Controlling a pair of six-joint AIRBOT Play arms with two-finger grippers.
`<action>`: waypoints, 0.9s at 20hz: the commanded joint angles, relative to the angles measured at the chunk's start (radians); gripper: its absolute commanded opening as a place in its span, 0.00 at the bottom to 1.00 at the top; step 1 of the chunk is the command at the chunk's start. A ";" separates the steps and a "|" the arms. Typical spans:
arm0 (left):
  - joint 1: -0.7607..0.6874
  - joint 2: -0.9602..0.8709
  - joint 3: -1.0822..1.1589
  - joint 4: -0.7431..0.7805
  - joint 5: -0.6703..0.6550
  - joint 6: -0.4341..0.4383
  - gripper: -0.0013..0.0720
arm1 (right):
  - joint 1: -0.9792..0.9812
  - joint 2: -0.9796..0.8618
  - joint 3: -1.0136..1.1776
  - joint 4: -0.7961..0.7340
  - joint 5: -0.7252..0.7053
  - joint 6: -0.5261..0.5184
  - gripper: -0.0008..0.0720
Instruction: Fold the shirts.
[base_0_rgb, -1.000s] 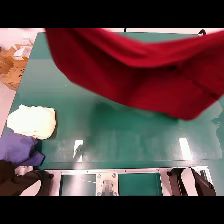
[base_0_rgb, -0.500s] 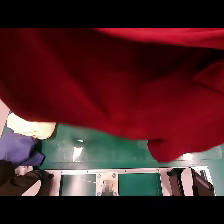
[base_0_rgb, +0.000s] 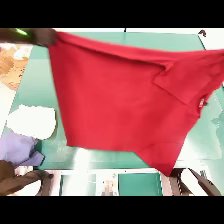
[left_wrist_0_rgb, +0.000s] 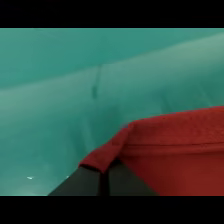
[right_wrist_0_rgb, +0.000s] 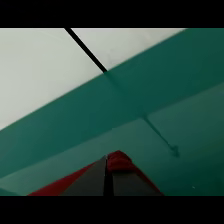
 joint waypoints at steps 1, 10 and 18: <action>0.001 -0.245 -0.054 -0.093 0.137 0.003 0.06 | 0.059 -0.266 -0.031 0.011 -0.116 -0.073 0.03; 0.001 -0.425 -0.052 -0.128 0.523 0.003 0.06 | 0.065 -0.829 0.476 0.134 0.000 -0.072 0.03; 0.032 -0.428 -0.022 -0.208 0.527 0.005 0.06 | 0.082 -0.852 0.599 0.135 0.029 -0.099 0.03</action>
